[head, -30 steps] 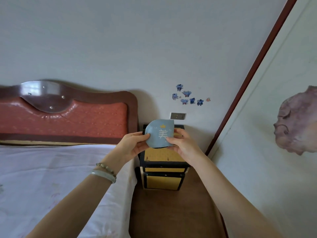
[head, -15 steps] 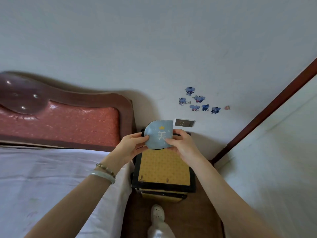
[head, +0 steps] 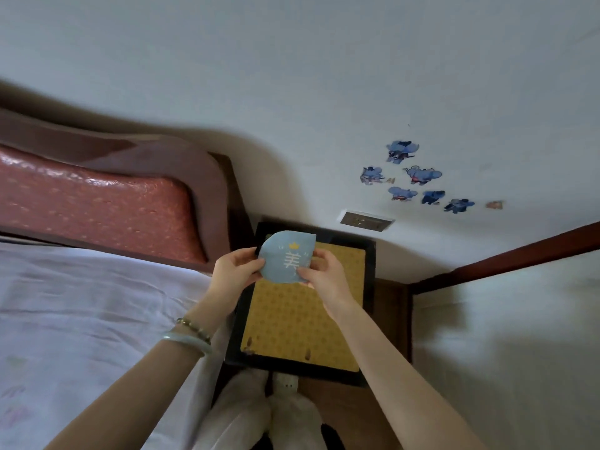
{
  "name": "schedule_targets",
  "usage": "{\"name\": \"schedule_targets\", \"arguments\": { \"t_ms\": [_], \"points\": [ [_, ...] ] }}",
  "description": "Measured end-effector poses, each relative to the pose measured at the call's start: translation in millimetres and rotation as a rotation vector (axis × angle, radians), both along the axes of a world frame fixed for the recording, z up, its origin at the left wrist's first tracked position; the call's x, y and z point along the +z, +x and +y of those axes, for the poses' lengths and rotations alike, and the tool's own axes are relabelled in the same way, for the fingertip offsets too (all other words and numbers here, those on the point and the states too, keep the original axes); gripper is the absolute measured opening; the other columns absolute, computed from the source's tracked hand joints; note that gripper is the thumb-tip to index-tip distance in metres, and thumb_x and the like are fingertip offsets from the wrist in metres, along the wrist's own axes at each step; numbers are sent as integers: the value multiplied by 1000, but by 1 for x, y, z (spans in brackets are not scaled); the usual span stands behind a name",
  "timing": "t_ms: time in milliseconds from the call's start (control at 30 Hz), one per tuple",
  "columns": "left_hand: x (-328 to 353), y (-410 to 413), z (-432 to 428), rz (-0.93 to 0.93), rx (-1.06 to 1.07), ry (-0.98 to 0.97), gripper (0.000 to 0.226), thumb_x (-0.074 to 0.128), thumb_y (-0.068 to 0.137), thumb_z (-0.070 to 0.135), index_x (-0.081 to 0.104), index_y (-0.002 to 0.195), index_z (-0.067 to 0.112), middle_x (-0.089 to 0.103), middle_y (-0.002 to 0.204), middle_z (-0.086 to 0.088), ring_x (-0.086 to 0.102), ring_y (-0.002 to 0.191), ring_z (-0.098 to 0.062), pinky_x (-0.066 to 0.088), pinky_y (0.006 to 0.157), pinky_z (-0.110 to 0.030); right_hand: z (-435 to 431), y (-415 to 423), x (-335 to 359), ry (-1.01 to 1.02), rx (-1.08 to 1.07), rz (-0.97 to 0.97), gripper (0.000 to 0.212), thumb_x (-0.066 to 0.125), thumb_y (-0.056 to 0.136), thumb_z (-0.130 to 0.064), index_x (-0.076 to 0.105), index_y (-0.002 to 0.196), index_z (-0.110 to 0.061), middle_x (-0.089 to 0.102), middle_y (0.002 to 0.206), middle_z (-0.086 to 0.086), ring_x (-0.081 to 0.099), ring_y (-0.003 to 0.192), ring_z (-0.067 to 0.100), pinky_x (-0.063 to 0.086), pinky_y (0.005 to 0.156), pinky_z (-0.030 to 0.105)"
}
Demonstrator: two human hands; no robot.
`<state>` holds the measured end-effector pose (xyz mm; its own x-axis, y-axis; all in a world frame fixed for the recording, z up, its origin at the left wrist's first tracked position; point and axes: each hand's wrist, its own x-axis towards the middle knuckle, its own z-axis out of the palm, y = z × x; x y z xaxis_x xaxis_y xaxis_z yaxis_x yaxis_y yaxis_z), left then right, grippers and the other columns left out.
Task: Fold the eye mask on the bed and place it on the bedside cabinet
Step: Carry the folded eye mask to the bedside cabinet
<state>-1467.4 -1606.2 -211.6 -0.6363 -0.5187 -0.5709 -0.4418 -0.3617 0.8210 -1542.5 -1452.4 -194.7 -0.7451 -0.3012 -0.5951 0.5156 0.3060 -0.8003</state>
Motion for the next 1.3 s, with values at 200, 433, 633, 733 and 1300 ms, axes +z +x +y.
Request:
{"name": "schedule_targets", "arguments": {
  "t_ms": [200, 433, 633, 733, 1300],
  "points": [
    [-98, -27, -10, -91, -77, -213, 44, 66, 84, 8, 54, 126, 4, 65, 115, -12, 64, 101, -20, 55, 83, -33, -25, -22, -102, 94, -39, 22, 40, 67, 80, -2, 51, 114, -14, 62, 102, 0, 63, 96, 18, 56, 79, 32],
    [-188, -48, -17, -115, -141, -491, 40, 67, 84, 13, 59, 123, 8, 63, 99, 4, 58, 81, 3, 42, 67, 0, -49, -37, -193, 213, -90, 132, 36, 63, 83, -3, 53, 115, -15, 61, 106, -1, 60, 97, 14, 53, 79, 28],
    [-216, -58, -15, -112, -132, -577, 38, 64, 85, 13, 59, 123, 11, 59, 94, 11, 55, 78, 4, 35, 62, 8, -52, -42, -222, 313, -74, 262, 30, 64, 82, -9, 56, 110, -19, 62, 106, -1, 59, 95, 13, 52, 81, 30],
    [-213, -61, -14, -121, -137, -614, 39, 63, 86, 14, 57, 125, 12, 60, 103, 6, 54, 77, 8, 40, 65, 3, -52, -44, -224, 360, -33, 269, 36, 65, 83, -13, 54, 117, -17, 61, 112, 0, 58, 99, 13, 52, 88, 35],
    [-231, -45, -13, -164, -1038, -1564, 61, 35, 94, 37, 27, 145, 4, 34, 151, -14, 28, 141, -26, 15, 116, -51, -33, -38, -250, 819, 862, 1018, 63, 18, 97, -44, 16, 145, -4, 22, 154, 17, 14, 143, 27, 5, 115, 51]
  ]
}}
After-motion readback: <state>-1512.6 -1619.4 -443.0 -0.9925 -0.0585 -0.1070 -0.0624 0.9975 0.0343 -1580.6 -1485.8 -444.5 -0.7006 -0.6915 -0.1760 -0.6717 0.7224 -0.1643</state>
